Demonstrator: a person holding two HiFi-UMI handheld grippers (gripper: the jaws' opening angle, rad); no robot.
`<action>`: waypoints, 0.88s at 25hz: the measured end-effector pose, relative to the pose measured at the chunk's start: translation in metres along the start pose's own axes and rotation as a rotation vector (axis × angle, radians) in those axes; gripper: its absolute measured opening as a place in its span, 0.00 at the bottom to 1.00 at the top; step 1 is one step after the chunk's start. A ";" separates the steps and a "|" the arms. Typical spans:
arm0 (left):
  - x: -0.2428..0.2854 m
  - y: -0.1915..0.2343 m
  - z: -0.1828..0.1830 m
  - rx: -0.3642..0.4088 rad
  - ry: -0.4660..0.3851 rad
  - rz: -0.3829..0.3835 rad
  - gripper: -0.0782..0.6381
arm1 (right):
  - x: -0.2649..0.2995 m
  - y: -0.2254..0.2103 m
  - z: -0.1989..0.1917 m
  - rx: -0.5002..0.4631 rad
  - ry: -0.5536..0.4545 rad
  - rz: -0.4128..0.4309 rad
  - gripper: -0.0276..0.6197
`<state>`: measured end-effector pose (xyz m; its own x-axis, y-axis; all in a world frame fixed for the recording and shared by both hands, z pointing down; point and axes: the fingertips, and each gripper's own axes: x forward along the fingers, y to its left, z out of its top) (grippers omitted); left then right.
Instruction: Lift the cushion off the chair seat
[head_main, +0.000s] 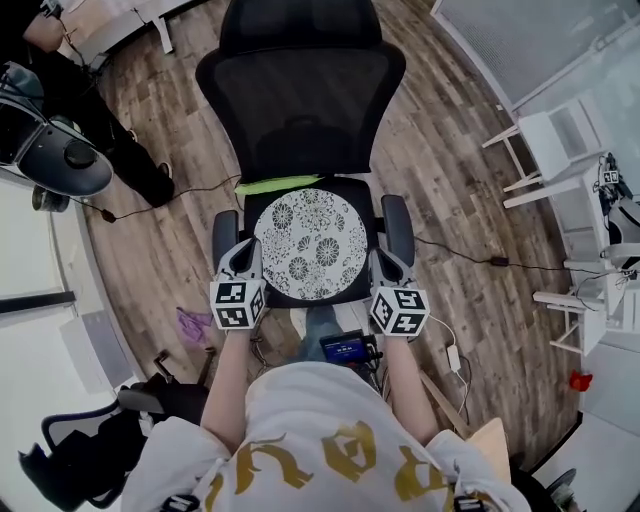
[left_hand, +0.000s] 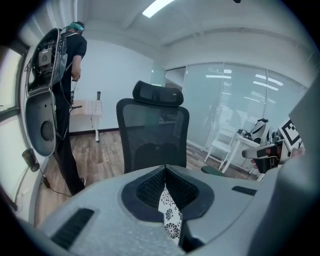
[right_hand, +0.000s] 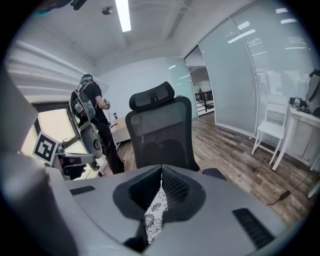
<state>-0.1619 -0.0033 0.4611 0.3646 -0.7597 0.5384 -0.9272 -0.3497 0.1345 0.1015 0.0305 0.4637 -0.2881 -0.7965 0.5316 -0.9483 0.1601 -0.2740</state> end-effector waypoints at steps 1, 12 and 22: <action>0.003 0.001 -0.001 0.000 0.004 0.002 0.12 | 0.003 -0.002 -0.001 -0.004 0.005 -0.003 0.06; 0.041 0.017 -0.026 -0.054 0.109 -0.007 0.12 | 0.050 -0.010 -0.017 -0.044 0.093 0.032 0.06; 0.074 0.022 -0.066 -0.085 0.231 -0.002 0.13 | 0.090 -0.032 -0.054 -0.061 0.249 0.021 0.06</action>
<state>-0.1611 -0.0309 0.5584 0.3459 -0.6101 0.7129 -0.9340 -0.2964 0.1995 0.0983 -0.0151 0.5636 -0.3244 -0.6258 0.7093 -0.9459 0.2160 -0.2421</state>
